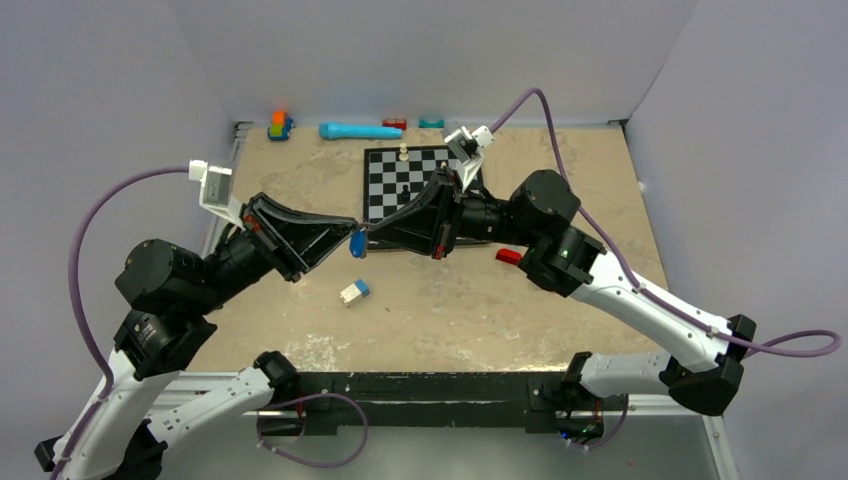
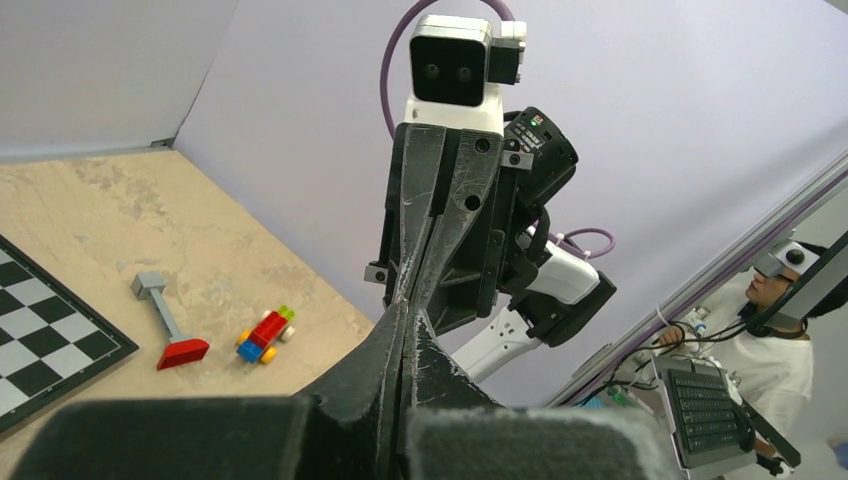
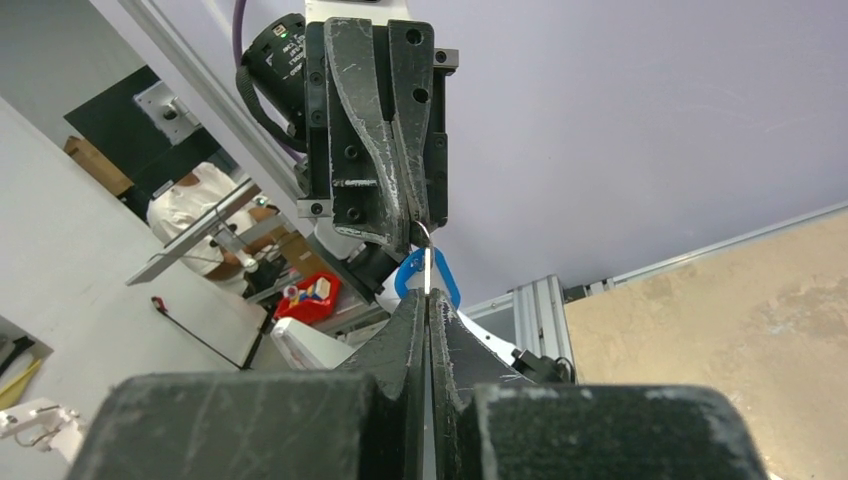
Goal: Remove the keys from the keyring
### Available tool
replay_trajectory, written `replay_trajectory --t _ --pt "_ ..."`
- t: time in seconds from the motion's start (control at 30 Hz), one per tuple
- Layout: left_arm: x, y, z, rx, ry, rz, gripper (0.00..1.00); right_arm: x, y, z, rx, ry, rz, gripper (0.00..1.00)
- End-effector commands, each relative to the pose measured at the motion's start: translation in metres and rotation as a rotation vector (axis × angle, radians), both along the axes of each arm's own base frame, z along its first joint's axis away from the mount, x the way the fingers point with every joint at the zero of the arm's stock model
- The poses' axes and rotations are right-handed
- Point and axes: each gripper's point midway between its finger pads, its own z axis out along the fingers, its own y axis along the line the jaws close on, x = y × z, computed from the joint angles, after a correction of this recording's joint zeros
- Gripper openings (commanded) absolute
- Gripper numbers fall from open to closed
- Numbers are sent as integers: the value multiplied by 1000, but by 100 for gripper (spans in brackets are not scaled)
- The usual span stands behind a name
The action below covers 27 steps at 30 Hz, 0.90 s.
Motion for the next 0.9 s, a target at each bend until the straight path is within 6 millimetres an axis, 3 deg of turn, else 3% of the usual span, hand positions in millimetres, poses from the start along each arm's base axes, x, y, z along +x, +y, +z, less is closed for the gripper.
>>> replay_trajectory --t 0.0,0.57,0.83,0.87 --pt "3 1 10 -52 -19 13 0 -8 -2 16 54 -27 28 0" --pt "17 6 -3 -106 21 81 0 -12 0 21 99 -20 44 0" --pt "15 4 -7 -91 16 65 0 -11 2 21 93 -23 42 0" --pt "14 4 -7 -81 13 66 5 -11 1 21 89 -24 38 0"
